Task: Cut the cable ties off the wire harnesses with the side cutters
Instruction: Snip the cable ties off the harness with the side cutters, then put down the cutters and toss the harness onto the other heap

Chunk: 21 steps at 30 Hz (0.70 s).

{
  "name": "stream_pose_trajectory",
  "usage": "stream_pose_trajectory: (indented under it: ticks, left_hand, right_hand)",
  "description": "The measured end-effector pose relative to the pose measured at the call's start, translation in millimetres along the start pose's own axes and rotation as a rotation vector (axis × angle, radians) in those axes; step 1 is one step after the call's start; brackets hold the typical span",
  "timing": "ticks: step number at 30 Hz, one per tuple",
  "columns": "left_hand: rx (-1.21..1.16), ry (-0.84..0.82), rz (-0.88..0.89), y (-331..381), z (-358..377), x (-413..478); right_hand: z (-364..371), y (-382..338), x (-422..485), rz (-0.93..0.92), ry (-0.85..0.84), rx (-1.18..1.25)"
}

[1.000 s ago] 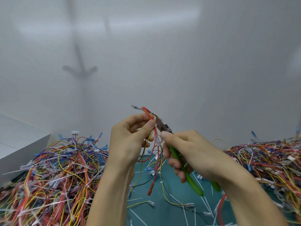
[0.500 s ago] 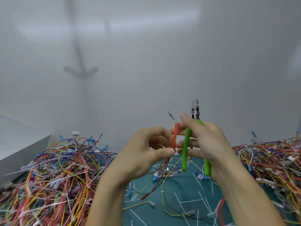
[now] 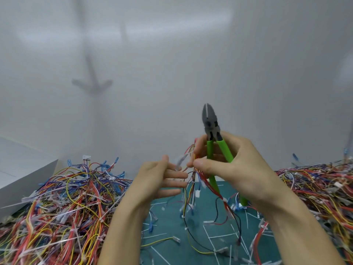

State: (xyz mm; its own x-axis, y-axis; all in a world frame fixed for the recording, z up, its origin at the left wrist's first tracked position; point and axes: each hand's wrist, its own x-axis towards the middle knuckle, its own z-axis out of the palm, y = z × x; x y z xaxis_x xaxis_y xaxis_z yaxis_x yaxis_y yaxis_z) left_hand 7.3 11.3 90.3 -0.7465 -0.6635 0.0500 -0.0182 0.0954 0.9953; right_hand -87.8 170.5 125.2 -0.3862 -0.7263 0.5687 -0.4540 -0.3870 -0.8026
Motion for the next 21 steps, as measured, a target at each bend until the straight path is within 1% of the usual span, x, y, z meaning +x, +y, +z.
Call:
stream_pose_trajectory:
  ticks: [3,6,8,10,11,13,15,16,19,21]
  left_hand:
    - [-0.166,-0.022,-0.101,-5.5,-2.0,2.3]
    - [-0.247,-0.142,-0.077,-8.7,-3.6,1.5]
    - [-0.287,-0.193,-0.101,-7.6,-2.1,4.1]
    - [-0.416,-0.189,-0.101,-4.5,0.4,6.0]
    - [-0.452,-0.152,-0.065,-3.8,0.1,7.8]
    - [-0.426,-0.124,0.017,-3.0,-3.5,8.4]
    - [-0.377,-0.099,0.077,0.1,-5.4,6.3]
    - [-0.364,-0.069,0.091,2.6,-5.4,3.4]
    - [-0.353,0.005,0.157,7.4,-5.5,0.5]
    - [-0.345,0.03,0.211,12.9,-6.3,-4.4]
  right_hand:
    - [3.5,-4.6,-1.8,-0.033,-0.195,-0.062]
    - [10.0,-2.9,-2.6,0.0,-0.34,-0.097]
    - [12.4,1.4,-2.0,0.049,-0.409,-0.127]
    - [12.7,5.8,-0.8,0.088,-0.462,-0.152]
    - [12.0,7.1,-0.6,0.101,-0.48,-0.154]
    - [9.6,8.2,-0.6,0.118,-0.483,-0.134]
    - [7.0,7.2,-0.4,0.122,-0.411,-0.09]
    - [6.0,7.5,0.5,0.117,-0.335,-0.069]
    - [5.9,18.0,7.4,0.093,0.024,0.0]
    - [10.1,36.8,14.2,0.129,0.283,0.134]
